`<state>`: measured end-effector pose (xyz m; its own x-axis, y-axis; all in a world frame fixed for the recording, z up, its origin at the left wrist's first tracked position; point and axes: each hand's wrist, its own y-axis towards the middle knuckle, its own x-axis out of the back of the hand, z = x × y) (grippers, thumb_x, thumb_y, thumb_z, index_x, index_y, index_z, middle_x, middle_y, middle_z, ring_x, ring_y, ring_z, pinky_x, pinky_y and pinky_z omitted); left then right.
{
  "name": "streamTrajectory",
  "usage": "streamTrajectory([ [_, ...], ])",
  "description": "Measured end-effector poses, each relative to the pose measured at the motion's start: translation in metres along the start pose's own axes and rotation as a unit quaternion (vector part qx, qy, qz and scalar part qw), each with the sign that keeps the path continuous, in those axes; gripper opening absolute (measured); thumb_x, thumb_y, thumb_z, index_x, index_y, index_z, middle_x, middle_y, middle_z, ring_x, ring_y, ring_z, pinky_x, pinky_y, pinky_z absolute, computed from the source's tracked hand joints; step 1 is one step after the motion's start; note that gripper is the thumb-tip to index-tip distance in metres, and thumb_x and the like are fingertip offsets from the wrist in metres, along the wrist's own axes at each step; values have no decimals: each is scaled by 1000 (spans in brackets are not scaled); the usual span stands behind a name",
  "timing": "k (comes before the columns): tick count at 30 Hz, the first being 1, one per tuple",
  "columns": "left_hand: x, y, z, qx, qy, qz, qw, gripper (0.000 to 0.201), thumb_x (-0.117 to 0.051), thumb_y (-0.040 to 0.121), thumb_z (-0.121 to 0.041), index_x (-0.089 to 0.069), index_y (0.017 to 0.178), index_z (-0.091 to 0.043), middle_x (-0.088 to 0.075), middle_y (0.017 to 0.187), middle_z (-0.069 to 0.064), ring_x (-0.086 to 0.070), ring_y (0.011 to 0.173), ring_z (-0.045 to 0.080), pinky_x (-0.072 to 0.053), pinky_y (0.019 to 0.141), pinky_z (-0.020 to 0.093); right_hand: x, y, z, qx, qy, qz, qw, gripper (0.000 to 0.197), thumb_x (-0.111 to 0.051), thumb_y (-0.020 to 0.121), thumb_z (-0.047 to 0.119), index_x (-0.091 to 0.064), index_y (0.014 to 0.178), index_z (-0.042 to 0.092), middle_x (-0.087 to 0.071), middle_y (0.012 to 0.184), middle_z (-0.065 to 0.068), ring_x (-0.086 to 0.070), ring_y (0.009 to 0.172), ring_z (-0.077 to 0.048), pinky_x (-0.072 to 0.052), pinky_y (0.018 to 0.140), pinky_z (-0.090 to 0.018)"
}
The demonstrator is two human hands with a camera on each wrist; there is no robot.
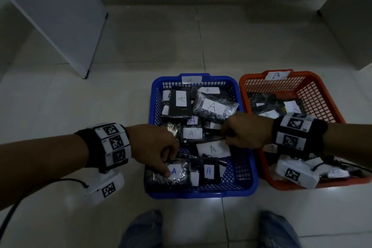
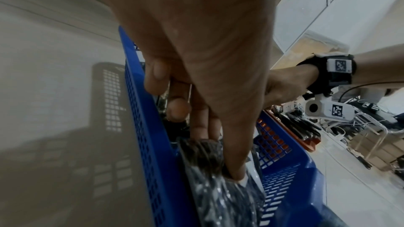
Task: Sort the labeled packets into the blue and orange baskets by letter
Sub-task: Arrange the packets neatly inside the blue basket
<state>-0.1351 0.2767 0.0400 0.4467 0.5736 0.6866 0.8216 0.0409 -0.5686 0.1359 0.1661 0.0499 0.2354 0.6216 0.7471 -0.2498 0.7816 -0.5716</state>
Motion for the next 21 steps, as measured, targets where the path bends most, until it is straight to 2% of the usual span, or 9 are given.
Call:
streamTrajectory([
  [2, 1, -1, 0, 5, -19, -5, 1000, 40, -74, 73, -66, -60, 95, -35, -67, 87, -16, -61, 83, 2, -55, 75, 27, 6, 0, 2, -13, -39, 34, 999, 26, -55, 96, 28, -71, 85, 11, -68, 81, -5, -65, 69, -14, -56, 63, -32],
  [4, 2, -1, -1, 11, -25, -2, 1000, 40, -74, 72, -66, -60, 95, -36, -67, 86, -16, -62, 83, 3, -55, 75, 28, 5, 2, 9, -20, -78, 57, 995, 25, -53, 97, 23, -65, 79, 11, -64, 75, -3, -60, 62, -12, -47, 52, -24],
  [7, 2, 0, -3, 17, -39, 6, 999, 39, -76, 72, -64, -60, 93, -35, -67, 85, -16, -62, 79, 1, -57, 74, 29, -5, 6, 26, -33, -179, 87, 979, 28, -47, 99, 15, -43, 71, 18, -49, 71, 4, -51, 61, -13, -42, 53, -25],
  [9, 3, 1, -5, 19, -46, 12, 999, 38, -77, 73, -61, -60, 94, -34, -68, 86, -14, -62, 76, 0, -56, 72, 27, -14, 7, 31, -5, -256, 91, 962, 18, -48, 99, 12, -47, 81, 13, -53, 83, 0, -57, 72, -21, -50, 64, -33],
  [11, 4, 1, -5, 21, -37, 16, 999, 39, -76, 73, -61, -60, 95, -34, -68, 87, -14, -62, 77, 1, -56, 72, 27, -18, 6, 32, 12, -290, 69, 954, 9, -50, 99, 12, -58, 102, 11, -63, 98, -6, -66, 85, -28, -53, 69, -37],
  [13, 4, 0, -5, 22, -34, 15, 999, 39, -76, 73, -62, -60, 96, -34, -68, 88, -15, -63, 78, 1, -57, 73, 28, -20, 5, 29, 28, -285, 50, 957, 15, -51, 99, 13, -61, 110, 12, -66, 101, -7, -68, 88, -28, -56, 71, -39],
  [17, 3, 0, -5, 22, -35, 14, 999, 39, -75, 73, -63, -60, 96, -35, -68, 88, -16, -62, 78, 0, -57, 73, 28, -23, 4, 24, 46, -235, 12, 971, 19, -47, 100, 17, -65, 107, 20, -69, 96, -3, -69, 85, -25, -59, 75, -43],
  [19, 4, 0, -6, 23, -35, 20, 999, 38, -76, 73, -63, -60, 95, -36, -68, 88, -16, -62, 78, 0, -56, 73, 27, -21, 3, 21, 38, -186, 19, 982, 26, -46, 100, 18, -66, 115, 28, -70, 102, 0, -68, 90, -22, -58, 78, -41],
  [21, 4, 1, -6, 23, -34, 25, 999, 37, -76, 73, -62, -59, 93, -37, -67, 87, -16, -62, 79, 1, -54, 70, 24, -15, 5, 20, 22, -164, 51, 985, 29, -48, 97, 16, -67, 116, 28, -70, 103, 1, -67, 89, -21, -58, 78, -40],
])
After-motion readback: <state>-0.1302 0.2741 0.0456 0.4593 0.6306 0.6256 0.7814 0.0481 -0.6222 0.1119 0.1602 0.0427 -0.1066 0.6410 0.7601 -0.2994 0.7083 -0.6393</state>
